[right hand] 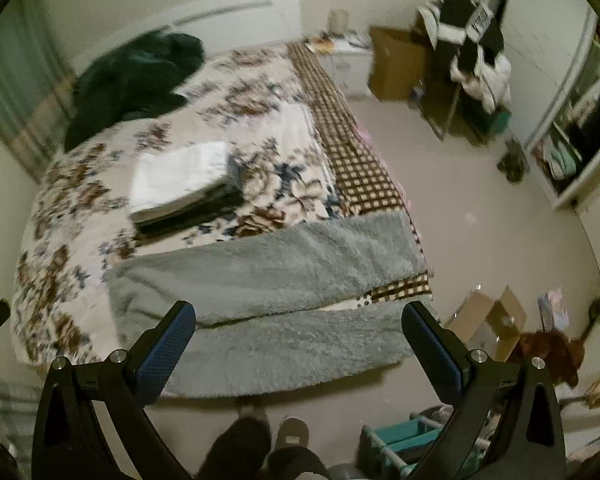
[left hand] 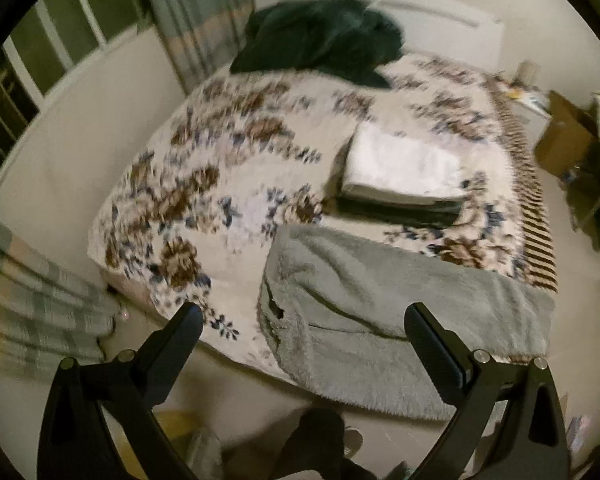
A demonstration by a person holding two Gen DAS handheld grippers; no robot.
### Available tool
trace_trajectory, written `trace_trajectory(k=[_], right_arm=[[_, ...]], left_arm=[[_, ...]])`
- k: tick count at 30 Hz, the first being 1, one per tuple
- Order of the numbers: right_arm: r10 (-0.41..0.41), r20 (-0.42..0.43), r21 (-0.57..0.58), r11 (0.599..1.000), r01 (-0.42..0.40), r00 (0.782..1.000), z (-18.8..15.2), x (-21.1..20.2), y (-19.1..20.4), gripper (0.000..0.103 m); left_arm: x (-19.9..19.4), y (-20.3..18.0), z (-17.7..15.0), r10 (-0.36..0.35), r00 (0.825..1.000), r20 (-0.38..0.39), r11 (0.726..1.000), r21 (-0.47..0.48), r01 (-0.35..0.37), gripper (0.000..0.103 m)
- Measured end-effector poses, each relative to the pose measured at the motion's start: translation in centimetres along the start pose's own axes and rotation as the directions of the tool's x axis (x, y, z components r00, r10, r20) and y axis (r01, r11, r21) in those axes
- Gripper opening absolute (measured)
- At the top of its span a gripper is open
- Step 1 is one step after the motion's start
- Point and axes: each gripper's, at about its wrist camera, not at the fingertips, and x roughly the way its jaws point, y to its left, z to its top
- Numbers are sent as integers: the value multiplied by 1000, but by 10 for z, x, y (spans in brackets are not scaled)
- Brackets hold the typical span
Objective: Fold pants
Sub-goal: 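Grasp the grey fleece pants edges with both grippers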
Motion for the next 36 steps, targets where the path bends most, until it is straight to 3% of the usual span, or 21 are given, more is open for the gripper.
trace_trajectory(k=[4,7,14,18,20,23,26,27,28,30,32,33,35,36], right_arm=[[-34,-87,77,996,40,996,32,105,-6,103],[-53,-167,141,987,77,985,55,191,-13,103],[-61,-367,290,941,176,928,85,391,-40,103],[-70,-440,364,898,249,895,88,473,-63,103],[-72,-467,396,874,281,881,91,507,-73,103],[-86,-495,451,825,340,865,98,555,-93,103],[-91,-512,506,772,385,854,104,593,-112,103],[-96,-516,513,761,397,851,104,601,-116,103],[-101,-521,518,752,408,848,105,609,-119,103],[-85,-528,535,740,408,845,104,624,-124,96],[-67,-532,535,746,397,844,101,629,-126,67],[-69,-529,531,751,393,846,100,628,-127,57],[-82,-510,523,760,385,856,95,619,-131,10],[-77,-497,532,760,373,864,93,612,-134,10]], left_arm=[[96,5,21,12,990,-142,996,-88,-24,103],[185,9,43,-1,967,-256,982,-182,-47,103],[343,21,77,-27,930,-368,925,-362,-117,101],[426,22,90,-123,907,-403,875,-475,-93,81],[460,19,92,-167,892,-420,856,-510,-80,77],[489,13,86,-181,877,-446,847,-523,-92,61],[493,7,76,-150,899,-412,853,-514,-93,46],[488,6,73,-147,910,-388,856,-510,-79,38],[483,6,70,-143,918,-370,861,-503,-69,23],[468,8,60,-147,936,-319,872,-488,-30,6],[447,14,47,-196,948,-251,866,-497,48,4],[438,15,43,-210,951,-227,868,-490,74,4],[415,23,31,-240,955,-174,859,-497,125,4],[397,28,24,-255,957,-141,850,-504,153,4]])
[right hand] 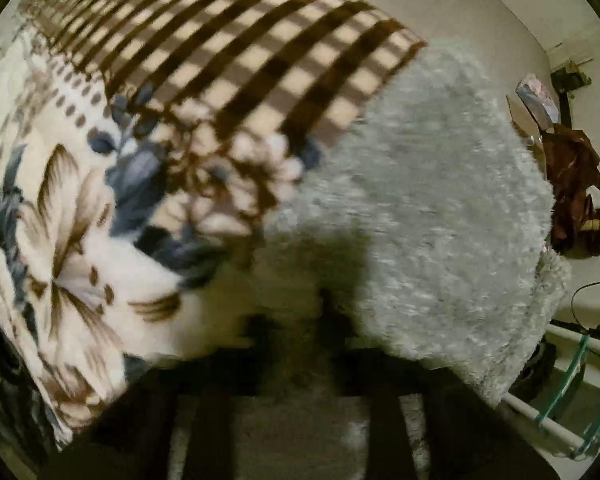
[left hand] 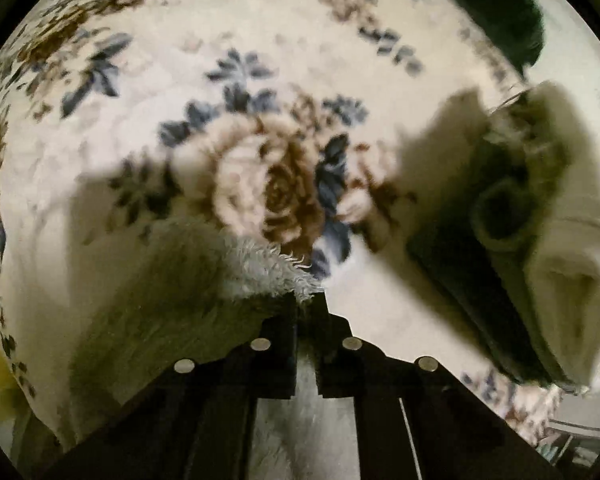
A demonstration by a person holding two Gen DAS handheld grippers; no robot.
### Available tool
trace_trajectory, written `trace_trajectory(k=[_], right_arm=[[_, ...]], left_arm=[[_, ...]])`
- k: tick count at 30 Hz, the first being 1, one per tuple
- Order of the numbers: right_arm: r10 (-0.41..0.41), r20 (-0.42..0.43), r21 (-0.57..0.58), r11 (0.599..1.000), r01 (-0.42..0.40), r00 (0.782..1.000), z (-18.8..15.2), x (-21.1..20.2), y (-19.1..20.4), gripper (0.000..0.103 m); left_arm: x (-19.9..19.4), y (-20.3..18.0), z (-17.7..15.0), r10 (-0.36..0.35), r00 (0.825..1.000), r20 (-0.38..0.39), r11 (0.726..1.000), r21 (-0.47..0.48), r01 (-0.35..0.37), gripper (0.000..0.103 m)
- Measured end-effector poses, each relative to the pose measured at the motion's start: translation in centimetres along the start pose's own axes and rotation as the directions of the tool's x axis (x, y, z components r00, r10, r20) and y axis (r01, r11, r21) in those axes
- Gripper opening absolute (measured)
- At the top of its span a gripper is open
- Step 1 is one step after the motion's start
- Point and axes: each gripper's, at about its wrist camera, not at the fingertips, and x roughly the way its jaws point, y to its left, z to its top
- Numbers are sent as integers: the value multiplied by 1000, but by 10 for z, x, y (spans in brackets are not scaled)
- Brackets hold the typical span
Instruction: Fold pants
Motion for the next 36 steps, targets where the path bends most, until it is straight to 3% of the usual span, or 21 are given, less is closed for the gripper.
trace_trajectory(k=[4,7,8,10,11,16,19,22,25,28,32,35,36], right_arm=[[82,66,-43,996,-79,994,-10,-30,-28,9],[136,110,-85,988,-127,985,-22,-61,-53,9],[151,120,-91,986,-140,981,-27,-70,-63,9],[179,134,-107,980,-165,975,-37,-92,-83,8],[191,143,-113,978,-176,971,-41,-102,-97,8],[228,156,-145,968,-206,961,-68,-124,-160,8],[207,136,-154,970,-186,969,-88,-112,-199,8],[185,83,-156,973,-171,979,-98,-88,-219,8],[187,80,-171,970,-171,979,-96,-80,-214,8],[207,109,-197,963,-183,972,-84,-89,-185,8],[244,200,-225,954,-198,949,-52,-119,-139,8],[275,259,-247,946,-212,926,-24,-132,-104,9],[292,242,-257,939,-229,925,-17,-129,-95,10]], left_arm=[[-52,27,-21,-76,995,57,997,-30,78,4],[-106,51,-43,-148,984,101,987,-41,153,4],[-112,56,-34,-160,981,109,985,-39,165,4],[-137,70,-51,-183,975,128,981,-38,190,4],[-137,69,-47,-187,973,132,980,-44,194,4],[-161,124,-101,-164,979,117,983,-64,172,4],[-152,146,-122,-139,987,87,985,-92,147,4],[-140,142,-126,-146,985,89,985,-78,153,4],[-132,120,-118,-174,977,121,984,-22,178,4],[-126,88,-91,-218,964,152,976,37,215,4],[-117,43,-42,-252,949,191,966,105,235,4],[-97,20,-11,-247,954,172,963,155,221,8],[-90,18,-5,-246,957,150,962,158,223,8]])
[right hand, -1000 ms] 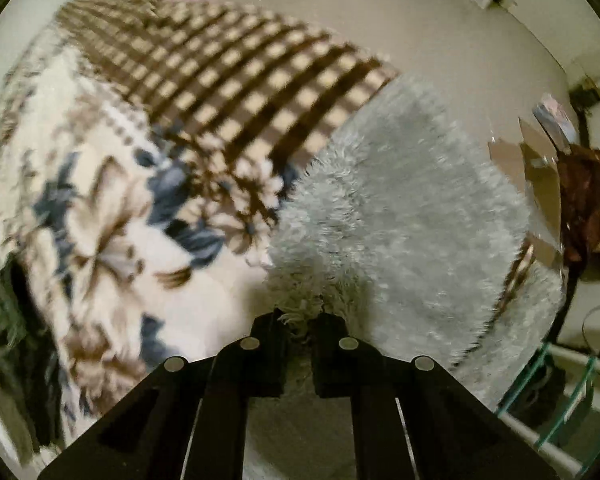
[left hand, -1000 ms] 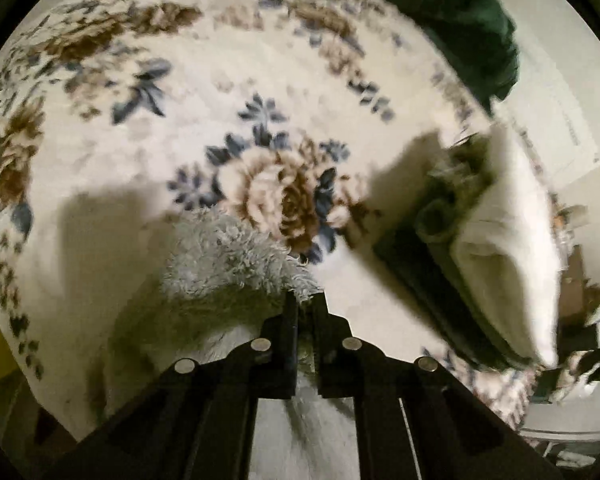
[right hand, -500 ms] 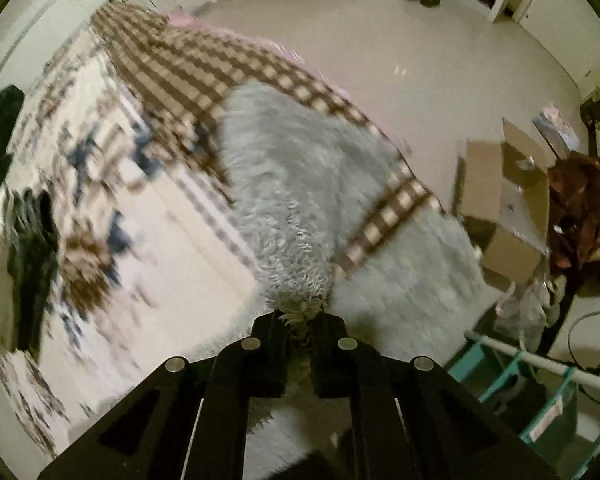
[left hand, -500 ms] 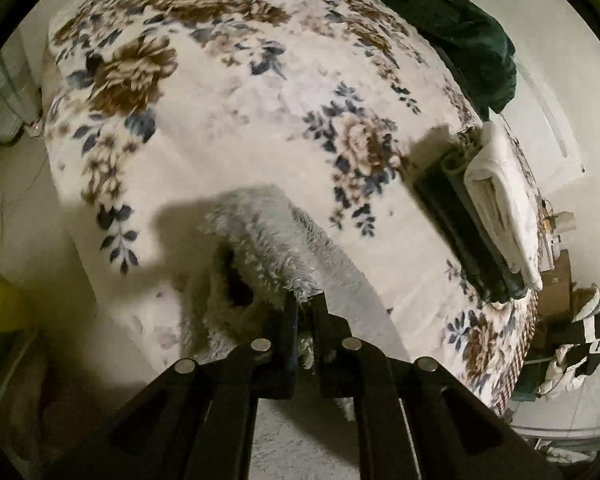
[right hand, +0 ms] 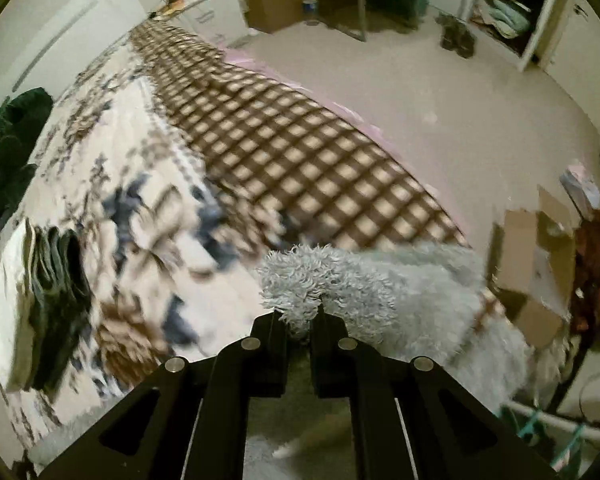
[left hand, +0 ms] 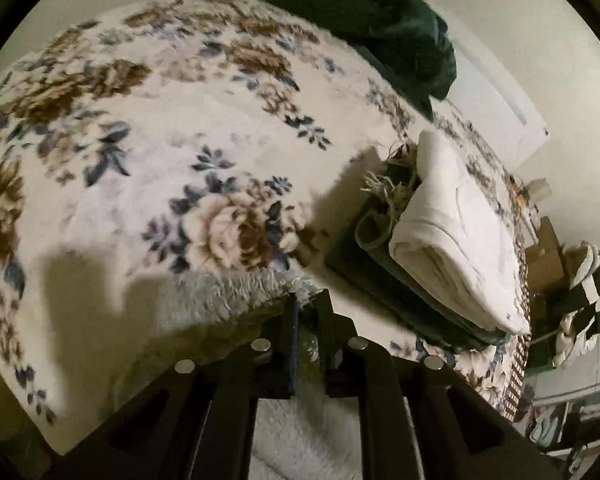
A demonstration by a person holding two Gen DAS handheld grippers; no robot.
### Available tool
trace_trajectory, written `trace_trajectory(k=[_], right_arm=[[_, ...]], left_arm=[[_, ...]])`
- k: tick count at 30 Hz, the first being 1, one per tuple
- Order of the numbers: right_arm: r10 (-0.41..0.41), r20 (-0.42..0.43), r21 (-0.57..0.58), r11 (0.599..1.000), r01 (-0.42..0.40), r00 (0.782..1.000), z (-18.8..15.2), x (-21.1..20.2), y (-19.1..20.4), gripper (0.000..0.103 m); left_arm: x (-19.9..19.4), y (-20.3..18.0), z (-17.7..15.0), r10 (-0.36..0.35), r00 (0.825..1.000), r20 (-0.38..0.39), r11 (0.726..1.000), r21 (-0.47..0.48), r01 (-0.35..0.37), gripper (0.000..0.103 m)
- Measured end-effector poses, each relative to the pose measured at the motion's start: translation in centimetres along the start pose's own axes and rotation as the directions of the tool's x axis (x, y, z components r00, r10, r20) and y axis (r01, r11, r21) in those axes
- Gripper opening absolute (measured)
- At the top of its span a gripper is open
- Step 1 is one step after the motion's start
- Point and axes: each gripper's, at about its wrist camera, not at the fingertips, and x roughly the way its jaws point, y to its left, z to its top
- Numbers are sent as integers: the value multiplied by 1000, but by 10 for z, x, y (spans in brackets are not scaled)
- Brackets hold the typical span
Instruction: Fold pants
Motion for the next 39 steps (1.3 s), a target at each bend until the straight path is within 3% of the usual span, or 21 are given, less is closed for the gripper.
trace_trajectory(k=[1,2,3,4,5,6,9,11,15,16,17,18,19,22,24,27,30,32,34,36,39], right_arm=[[35,-26,3,999,-35,999,5,8,6,18],[70,-52,4,998,-70,996,6,15,11,33],[97,-63,-5,995,-97,993,2,16,13,41],[115,-66,-25,993,-117,991,-6,16,16,54],[115,-68,-57,991,-119,991,-20,15,19,63],[117,-76,-83,989,-123,990,-33,13,22,65],[98,-139,-170,978,-121,985,-93,14,34,65],[82,-199,-215,969,-125,977,-139,16,41,65],[41,-287,-270,955,-122,957,-208,25,54,65],[37,-304,-272,954,-124,952,-220,29,57,65],[30,-321,-273,954,-123,947,-231,33,57,65],[16,-336,-281,953,-116,942,-242,38,60,65],[6,-346,-288,951,-112,938,-250,41,62,65],[-14,-357,-305,947,-102,934,-264,44,67,66],[-13,-352,-315,943,-105,936,-267,41,70,66],[-7,-336,-336,935,-113,942,-271,30,76,66],[2,-343,-337,933,-125,939,-270,26,81,66],[4,-353,-338,932,-131,936,-272,24,81,66],[20,-368,-331,931,-151,930,-276,23,81,66],[38,-380,-321,932,-170,924,-281,21,82,72],[72,-401,-280,939,-197,913,-274,16,76,84]], left_arm=[[2,2,-2,-14,1000,-6,1000,1,14,12],[1,5,-6,-34,999,-4,999,4,34,16],[-4,9,-14,-48,999,11,999,15,48,28],[-13,17,-26,-49,999,20,998,30,48,50],[-18,18,-34,-38,999,19,999,39,37,64],[-27,26,-49,-20,1000,21,999,49,19,80],[-33,46,-97,73,997,-39,993,94,-69,81],[-23,68,-130,173,979,-108,980,114,-161,81],[3,93,-164,230,955,-187,972,101,-214,80],[7,93,-167,242,953,-180,967,121,-223,75],[9,94,-170,249,953,-170,963,146,-226,61],[8,96,-172,240,957,-165,963,161,-214,15],[7,103,-173,227,958,-177,968,153,-201,8],[-14,129,-174,224,963,-147,972,110,-210,7],[-32,161,-173,261,954,-144,965,68,-254,7],[-41,204,-174,245,949,-197,966,-35,-257,11],[-38,224,-174,129,959,-253,971,-163,-174,12],[-41,224,-173,60,970,-236,973,-203,-110,20],[-52,212,-167,9,983,-182,981,-191,-44,51],[-65,196,-163,-21,988,-150,985,-174,-6,78],[-76,176,-137,-20,994,-111,991,-136,5,81]])
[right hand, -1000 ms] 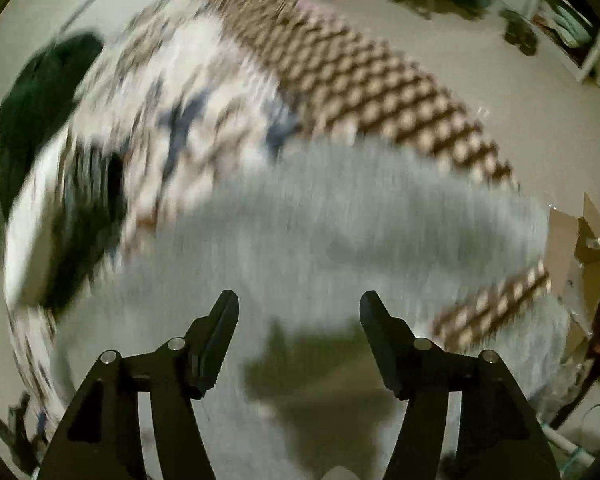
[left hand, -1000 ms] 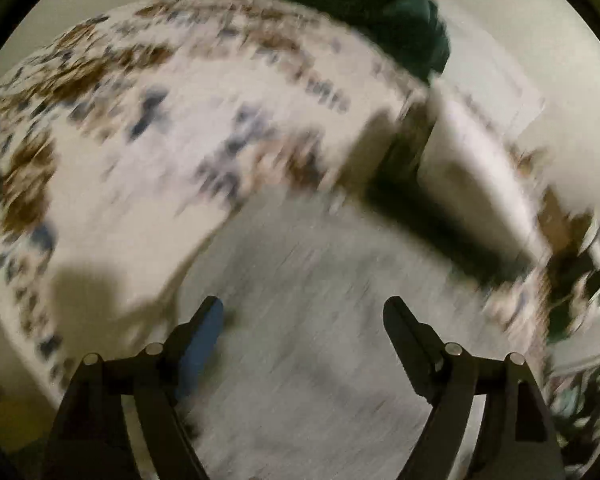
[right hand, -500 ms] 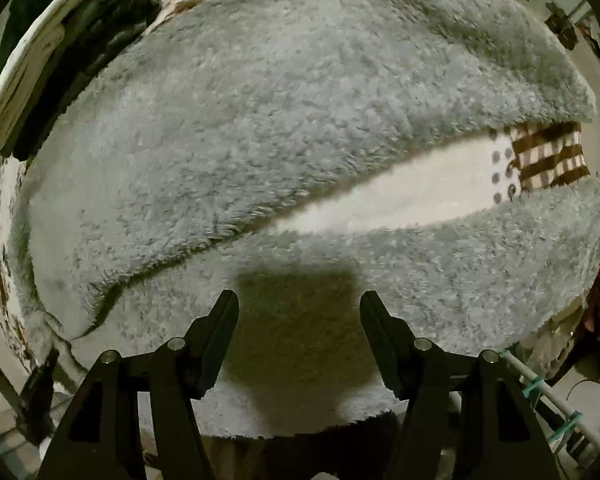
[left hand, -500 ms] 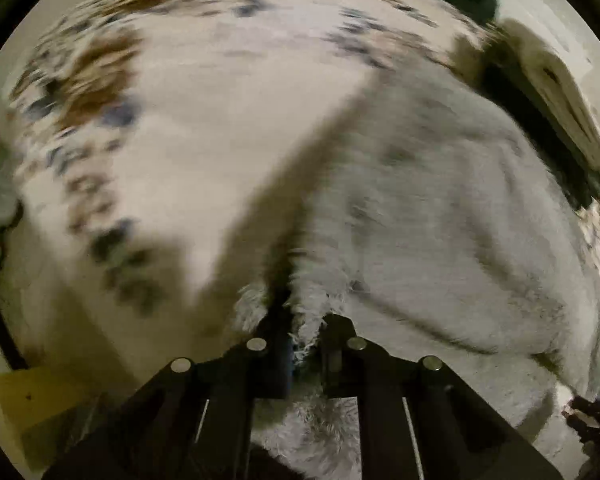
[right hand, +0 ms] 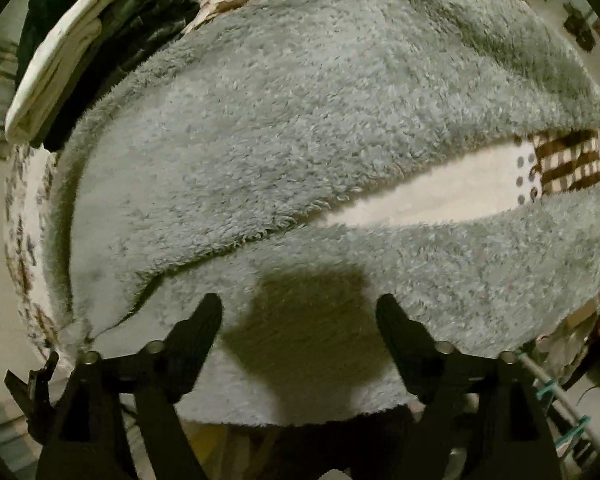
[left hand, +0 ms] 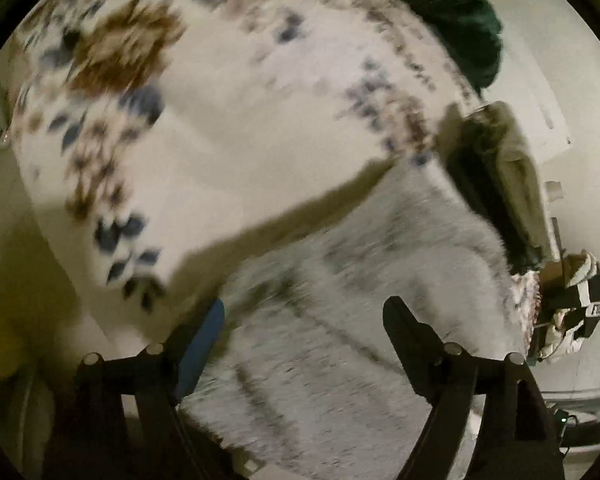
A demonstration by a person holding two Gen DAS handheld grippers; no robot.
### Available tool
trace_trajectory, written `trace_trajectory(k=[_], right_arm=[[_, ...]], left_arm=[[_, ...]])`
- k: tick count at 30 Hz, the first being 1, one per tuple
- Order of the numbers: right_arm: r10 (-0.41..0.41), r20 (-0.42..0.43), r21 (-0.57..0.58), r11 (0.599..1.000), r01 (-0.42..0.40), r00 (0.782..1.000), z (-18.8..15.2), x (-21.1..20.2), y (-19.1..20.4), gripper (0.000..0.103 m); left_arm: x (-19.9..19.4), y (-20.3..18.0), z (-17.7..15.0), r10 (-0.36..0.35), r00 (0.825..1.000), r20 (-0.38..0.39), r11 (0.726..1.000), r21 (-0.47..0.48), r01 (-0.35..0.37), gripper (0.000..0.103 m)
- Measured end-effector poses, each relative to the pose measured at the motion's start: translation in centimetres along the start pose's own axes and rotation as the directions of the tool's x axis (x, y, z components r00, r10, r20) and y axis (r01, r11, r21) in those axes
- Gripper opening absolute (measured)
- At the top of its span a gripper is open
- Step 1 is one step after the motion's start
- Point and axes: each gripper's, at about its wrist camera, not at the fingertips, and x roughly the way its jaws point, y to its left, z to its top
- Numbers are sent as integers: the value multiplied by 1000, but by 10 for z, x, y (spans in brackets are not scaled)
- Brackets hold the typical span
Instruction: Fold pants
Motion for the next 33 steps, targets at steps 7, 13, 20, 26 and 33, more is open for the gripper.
trace_trajectory(k=[7,13,20,26,33], right_arm=[[34,76,150,988,-45,997,50,-45,-29,84],[66,172,301,946,-116,983,137,-67,-58,84],[-19,164,460,886,-60,986,248,-31,-69,84],[-67,70,525,851,21,995,302,8,-87,84],[-104,6,552,830,84,995,322,31,-101,53]], left_arm=[[31,-90,57,-75,996,-37,997,24,76,81],[97,-144,92,-70,989,-131,996,-66,62,81],[162,-157,116,0,974,-225,963,-264,-61,81],[211,-154,113,150,942,-299,946,-235,-225,80],[190,-152,84,155,967,-204,973,-137,-185,15]])
